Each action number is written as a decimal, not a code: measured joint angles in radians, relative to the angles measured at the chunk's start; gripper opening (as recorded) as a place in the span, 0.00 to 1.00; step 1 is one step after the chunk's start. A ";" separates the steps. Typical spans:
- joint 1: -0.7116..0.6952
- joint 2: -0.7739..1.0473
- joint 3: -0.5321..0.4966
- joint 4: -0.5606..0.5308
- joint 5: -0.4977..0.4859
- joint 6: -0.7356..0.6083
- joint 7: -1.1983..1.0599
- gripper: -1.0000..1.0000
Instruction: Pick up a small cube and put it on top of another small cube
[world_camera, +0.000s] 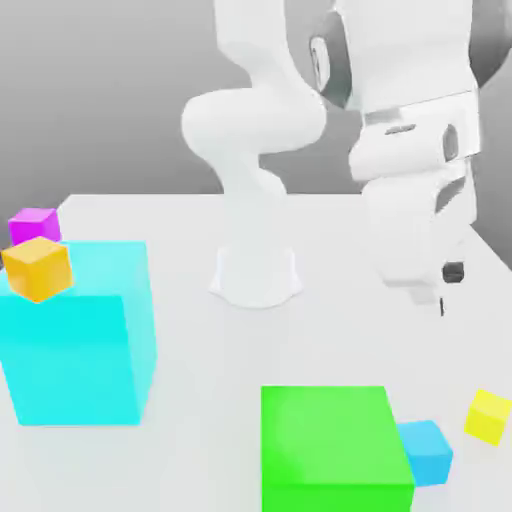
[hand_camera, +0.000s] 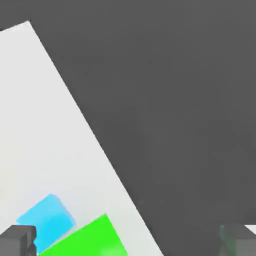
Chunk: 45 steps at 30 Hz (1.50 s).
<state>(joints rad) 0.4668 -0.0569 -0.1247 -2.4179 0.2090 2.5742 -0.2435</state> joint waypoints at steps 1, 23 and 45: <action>0.012 0.030 0.005 -0.005 -0.002 0.013 -0.037 0.50; 0.053 0.443 0.059 -0.031 -0.133 0.259 -0.301 0.00; -0.442 -0.262 -0.243 -0.068 -0.293 -0.395 -0.152 0.00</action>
<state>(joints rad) 0.0244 -0.3184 -0.3675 -2.4856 -0.0840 2.1793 -0.3952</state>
